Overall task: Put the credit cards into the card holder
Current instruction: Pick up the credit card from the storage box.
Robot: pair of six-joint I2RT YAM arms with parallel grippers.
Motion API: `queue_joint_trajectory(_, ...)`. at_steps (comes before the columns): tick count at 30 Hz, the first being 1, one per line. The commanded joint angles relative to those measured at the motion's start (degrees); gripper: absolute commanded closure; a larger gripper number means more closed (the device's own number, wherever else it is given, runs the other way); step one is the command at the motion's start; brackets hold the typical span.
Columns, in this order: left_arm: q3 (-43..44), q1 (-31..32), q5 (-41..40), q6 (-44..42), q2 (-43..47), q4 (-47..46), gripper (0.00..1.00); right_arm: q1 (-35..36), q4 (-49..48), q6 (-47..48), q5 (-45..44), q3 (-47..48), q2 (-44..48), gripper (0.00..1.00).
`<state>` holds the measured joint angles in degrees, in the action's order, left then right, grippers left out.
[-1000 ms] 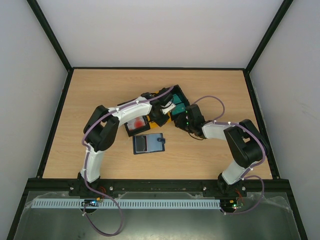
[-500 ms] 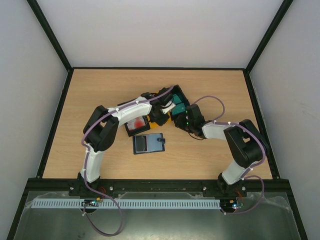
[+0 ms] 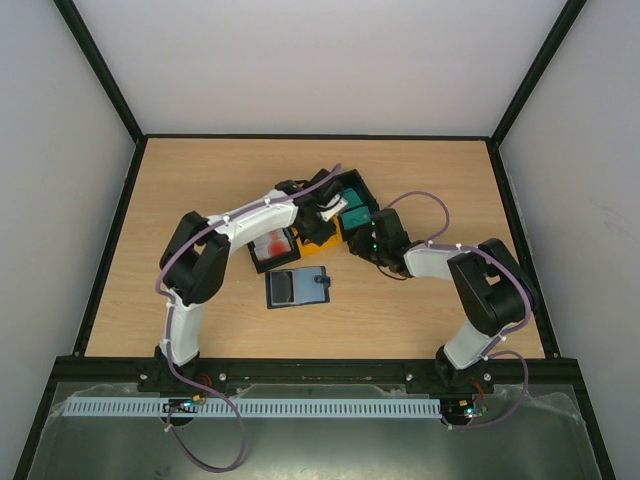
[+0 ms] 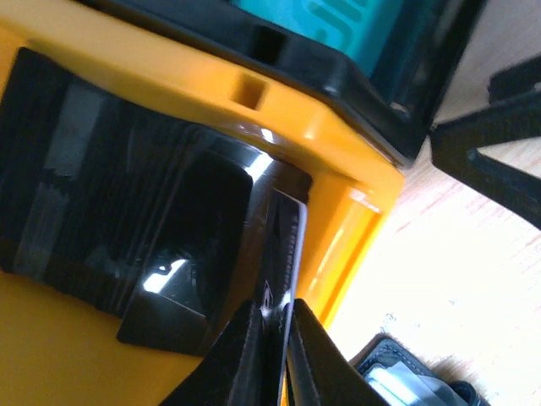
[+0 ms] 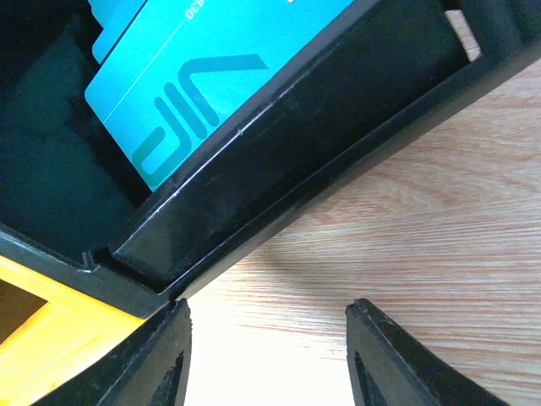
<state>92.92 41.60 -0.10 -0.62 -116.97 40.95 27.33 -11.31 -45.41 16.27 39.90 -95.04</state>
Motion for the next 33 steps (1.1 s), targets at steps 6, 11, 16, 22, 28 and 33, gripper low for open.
queue_joint_trajectory(6, 0.0, -3.1, 1.1, 2.2, 4.6, -2.3, 0.98, -0.2, 1.9, 0.9, -1.4, 0.1, 2.4, 0.45)
queue_joint_trajectory(11, -1.8, -5.2, 2.7, 4.9, 8.2, -6.7, 0.98, -0.2, 3.8, 1.7, -2.9, 0.3, 7.6, 0.39)
queue_joint_trajectory(16, -6.5, -7.9, 6.8, 11.2, 15.3, -13.4, 0.98, -0.2, -0.6, 2.0, 3.3, -0.2, 13.2, 0.3)
queue_joint_trajectory(22, -16.8, -13.0, 19.6, 25.9, 27.0, -27.1, 0.98, -0.2, -17.9, -6.3, 22.7, 1.6, 12.8, 0.22)
queue_joint_trajectory(28, -25.7, -17.2, 31.5, 38.9, 35.9, -39.5, 0.98, 0.2, -28.9, -15.0, 30.9, 6.2, 10.3, 0.23)
queue_joint_trajectory(33, -26.4, -18.0, 35.7, 42.8, 38.3, -41.6, 0.97, 1.9, -34.0, -20.1, 36.6, 9.4, 8.7, 0.27)
